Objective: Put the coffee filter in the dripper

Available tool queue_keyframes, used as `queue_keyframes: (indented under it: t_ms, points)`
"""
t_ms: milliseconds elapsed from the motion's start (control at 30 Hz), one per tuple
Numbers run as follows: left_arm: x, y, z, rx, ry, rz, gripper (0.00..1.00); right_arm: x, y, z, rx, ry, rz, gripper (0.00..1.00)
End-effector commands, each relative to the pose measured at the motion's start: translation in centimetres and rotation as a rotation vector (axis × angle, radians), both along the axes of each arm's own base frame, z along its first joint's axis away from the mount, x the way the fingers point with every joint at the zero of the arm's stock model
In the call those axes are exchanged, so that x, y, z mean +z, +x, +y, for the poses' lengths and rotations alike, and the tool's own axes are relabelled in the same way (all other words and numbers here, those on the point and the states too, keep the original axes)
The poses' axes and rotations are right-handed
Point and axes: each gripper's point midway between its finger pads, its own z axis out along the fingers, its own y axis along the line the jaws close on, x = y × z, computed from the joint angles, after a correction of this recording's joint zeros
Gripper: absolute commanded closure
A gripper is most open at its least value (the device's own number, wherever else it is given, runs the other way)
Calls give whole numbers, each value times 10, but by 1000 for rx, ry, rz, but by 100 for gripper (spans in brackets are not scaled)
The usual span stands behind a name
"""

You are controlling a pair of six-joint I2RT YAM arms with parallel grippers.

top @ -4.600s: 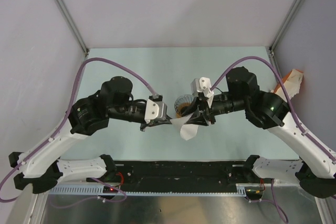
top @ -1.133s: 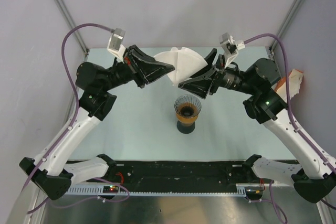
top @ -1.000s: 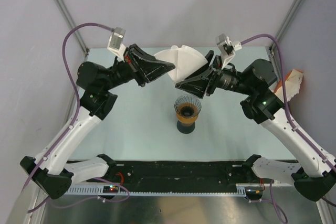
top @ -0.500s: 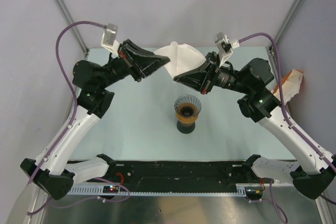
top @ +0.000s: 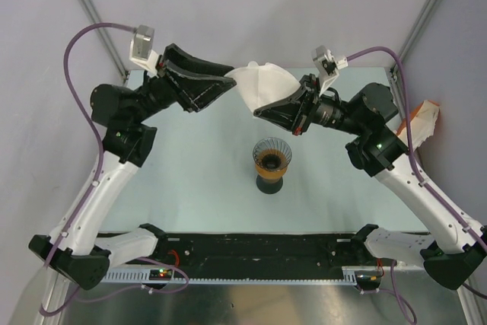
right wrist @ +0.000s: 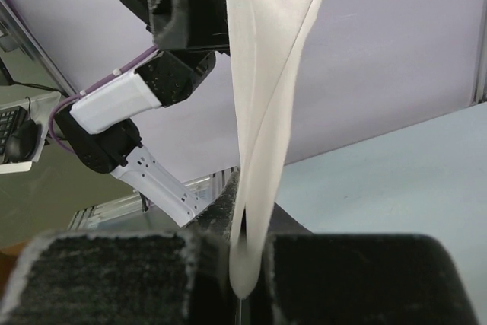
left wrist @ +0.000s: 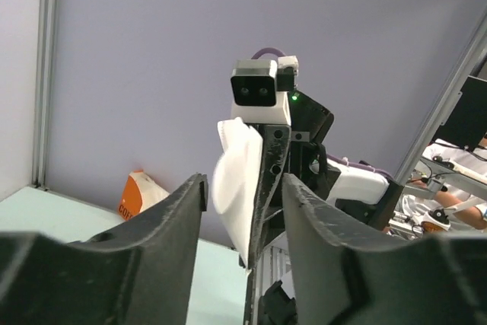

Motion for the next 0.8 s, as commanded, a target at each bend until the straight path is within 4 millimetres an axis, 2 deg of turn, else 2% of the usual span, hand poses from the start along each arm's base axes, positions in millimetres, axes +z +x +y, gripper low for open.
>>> queue_keyframes:
  t_ms: [0, 133, 300, 400, 500, 567, 600, 667, 767]
  points:
    - [13, -22, 6, -23, -33, -71, 45, 11, -8, -5, 15, 24, -48, 100]
    - [-6, -28, -9, -81, 3, -59, 41, 12, -15, -2, 44, 25, -63, 100]
    - [-21, -25, -16, -85, 9, -18, 32, 12, -21, -2, 59, 20, -88, 100]
    - [-28, -28, -21, -107, 18, -2, 32, 10, -24, -1, 65, 10, -91, 100]
    - [-31, -36, -27, -144, 28, 1, 45, 9, -25, -1, 68, 7, -92, 100]
    - [-33, -40, -29, -160, 35, -2, 67, 9, -25, -1, 67, 6, -93, 100]
    - [-33, -42, -28, -165, 36, -6, 83, 9, -25, -2, 64, 3, -92, 100]
    - [-33, -42, -28, -165, 37, -7, 96, 8, -21, -5, 40, -1, -77, 90]
    - [-37, -43, -27, -165, 41, -1, 99, 13, -16, -14, 7, -1, -70, 66]
